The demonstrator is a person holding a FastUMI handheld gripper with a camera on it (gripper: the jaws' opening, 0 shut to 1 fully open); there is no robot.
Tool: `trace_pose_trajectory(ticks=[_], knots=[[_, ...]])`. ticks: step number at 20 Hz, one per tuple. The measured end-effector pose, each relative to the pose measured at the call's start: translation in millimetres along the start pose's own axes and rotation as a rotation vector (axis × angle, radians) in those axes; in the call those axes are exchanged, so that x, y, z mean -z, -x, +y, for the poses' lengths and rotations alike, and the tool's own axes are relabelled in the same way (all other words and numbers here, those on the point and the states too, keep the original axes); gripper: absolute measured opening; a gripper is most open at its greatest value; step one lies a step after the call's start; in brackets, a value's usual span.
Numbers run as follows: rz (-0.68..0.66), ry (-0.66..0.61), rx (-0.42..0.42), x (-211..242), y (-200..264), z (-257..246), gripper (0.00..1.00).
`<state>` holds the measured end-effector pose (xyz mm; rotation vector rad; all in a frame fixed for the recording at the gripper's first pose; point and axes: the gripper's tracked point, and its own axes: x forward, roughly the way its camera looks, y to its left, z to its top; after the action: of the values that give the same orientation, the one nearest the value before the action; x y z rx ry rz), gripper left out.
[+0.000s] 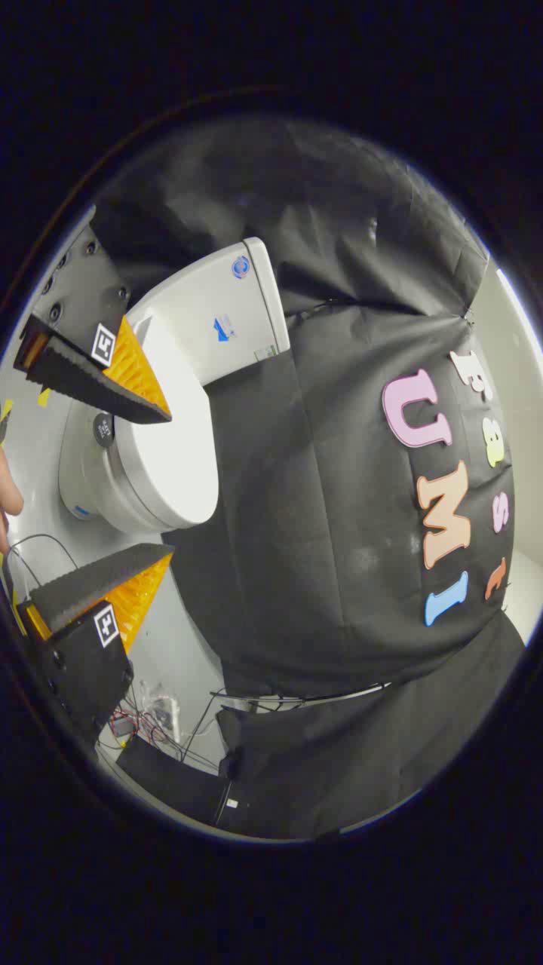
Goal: Open the toilet lid.
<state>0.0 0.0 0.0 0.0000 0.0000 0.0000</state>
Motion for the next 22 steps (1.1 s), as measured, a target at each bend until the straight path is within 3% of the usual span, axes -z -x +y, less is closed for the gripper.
trace_pose_trajectory(ticks=[13,22], knots=[[-0.024,0.028,-0.003,-11,4,9,0.98],[-0.069,-0.103,-0.03,-7,-6,14,0.98]])
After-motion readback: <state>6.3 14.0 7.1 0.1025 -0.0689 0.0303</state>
